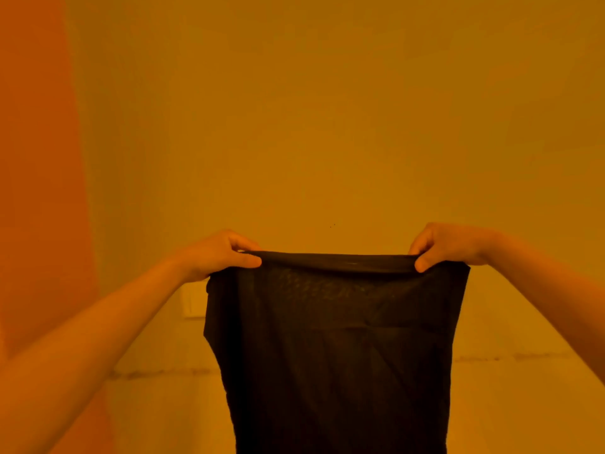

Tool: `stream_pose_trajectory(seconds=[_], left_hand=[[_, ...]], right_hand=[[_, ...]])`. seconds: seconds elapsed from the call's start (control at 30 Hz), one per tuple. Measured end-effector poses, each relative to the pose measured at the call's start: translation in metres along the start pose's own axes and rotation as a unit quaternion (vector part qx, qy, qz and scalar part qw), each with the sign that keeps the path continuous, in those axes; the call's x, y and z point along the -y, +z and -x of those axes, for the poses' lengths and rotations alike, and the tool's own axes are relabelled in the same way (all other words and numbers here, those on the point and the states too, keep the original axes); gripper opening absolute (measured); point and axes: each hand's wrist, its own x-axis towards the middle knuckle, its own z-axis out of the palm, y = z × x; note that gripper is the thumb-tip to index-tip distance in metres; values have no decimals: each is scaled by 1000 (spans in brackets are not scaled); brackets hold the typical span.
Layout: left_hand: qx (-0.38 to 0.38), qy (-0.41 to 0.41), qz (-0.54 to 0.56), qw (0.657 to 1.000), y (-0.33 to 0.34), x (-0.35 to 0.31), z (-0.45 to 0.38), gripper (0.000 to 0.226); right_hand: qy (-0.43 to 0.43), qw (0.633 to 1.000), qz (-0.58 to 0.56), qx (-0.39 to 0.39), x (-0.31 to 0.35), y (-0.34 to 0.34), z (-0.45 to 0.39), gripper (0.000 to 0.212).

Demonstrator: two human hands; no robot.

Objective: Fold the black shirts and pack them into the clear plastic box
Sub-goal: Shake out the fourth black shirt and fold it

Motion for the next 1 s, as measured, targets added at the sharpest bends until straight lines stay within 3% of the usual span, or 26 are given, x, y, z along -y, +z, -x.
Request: stream_pose_trajectory(seconds=[0.07,0.13,0.23,0.3,0.37,0.5,0.57,0.7,0.83,0.87,1.0], left_hand=[[-49,4,48,998,3,4,-4,41],[-56,12,16,998,4,8,-7,39],[28,-22,-114,993,6,12,-5,5],[82,-63,-163,981,1,19,-6,30],[113,-81,-235,962,-6,28,-6,52],[143,-119,-410,893,-14,51,-6,38],[134,-124,-429,884,-15,61,-8,27],[80,-80,-478,871,-28,55,-8,33],[-108,38,-333,936,-47,38,-1,28],[-113,43,-325,938,-47,36,0,28],[-9,-6,-521,854,-49,42,-3,40]], right_hand=[[4,1000,-5,17,0,-3,-1,62],[5,1000,-7,20,-1,-5,-2,59],[25,1000,-2,-9,-5,-5,-3,41],[46,997,46,-41,-7,-6,-2,22],[68,989,116,-58,-12,-10,-1,21],[89,974,197,-68,-28,-24,-2,27],[100,964,241,-59,-33,-26,-5,28],[137,932,334,-30,-44,-32,-3,28],[127,926,347,-81,-47,-48,6,17],[131,920,360,-79,-47,-49,7,18],[151,897,409,-76,-48,-51,9,25]])
